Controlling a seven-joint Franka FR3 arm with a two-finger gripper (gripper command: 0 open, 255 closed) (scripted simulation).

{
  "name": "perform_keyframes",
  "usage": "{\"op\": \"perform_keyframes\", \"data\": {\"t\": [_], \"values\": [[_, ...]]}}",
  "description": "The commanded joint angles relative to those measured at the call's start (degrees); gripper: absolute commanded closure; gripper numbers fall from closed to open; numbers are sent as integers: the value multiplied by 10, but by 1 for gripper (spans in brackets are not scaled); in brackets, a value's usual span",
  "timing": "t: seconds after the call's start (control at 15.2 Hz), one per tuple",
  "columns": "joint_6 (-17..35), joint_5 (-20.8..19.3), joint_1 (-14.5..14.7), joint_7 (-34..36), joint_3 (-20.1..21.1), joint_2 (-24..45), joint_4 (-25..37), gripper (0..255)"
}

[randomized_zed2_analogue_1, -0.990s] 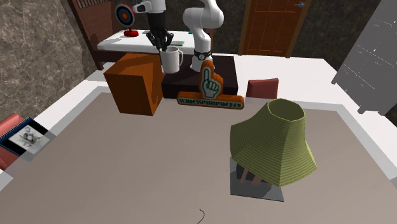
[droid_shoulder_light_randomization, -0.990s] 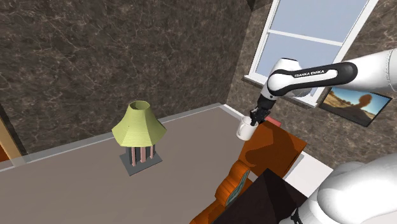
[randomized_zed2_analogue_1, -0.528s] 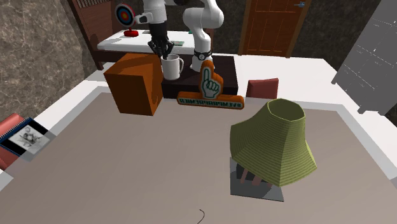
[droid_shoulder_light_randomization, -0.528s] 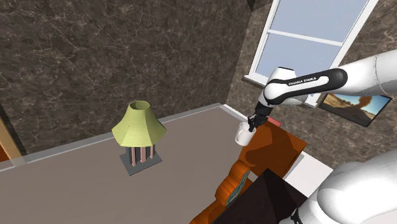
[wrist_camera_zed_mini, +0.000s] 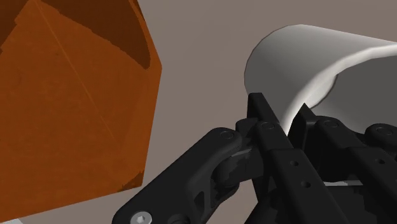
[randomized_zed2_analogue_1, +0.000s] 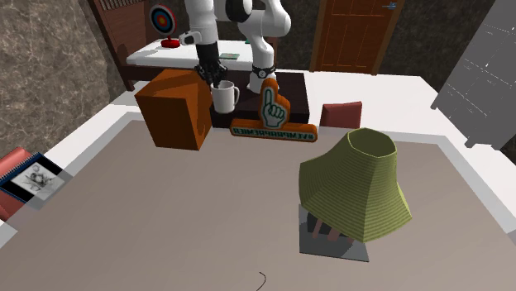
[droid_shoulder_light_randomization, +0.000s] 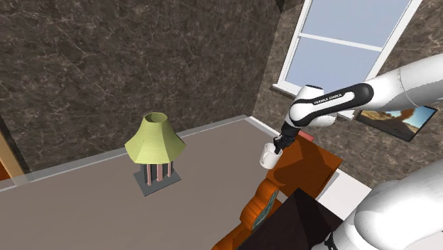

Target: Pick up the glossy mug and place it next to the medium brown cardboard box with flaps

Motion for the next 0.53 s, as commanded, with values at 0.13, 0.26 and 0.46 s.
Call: {"op": "perform_keyframes", "data": {"t": [0.13,0.26,0.46], "values": [[37,10,4,-9,-5,26,-11,255],[55,16,7,-15,-7,40,-16,255],[84,28,11,-25,-11,63,-22,255]]}}
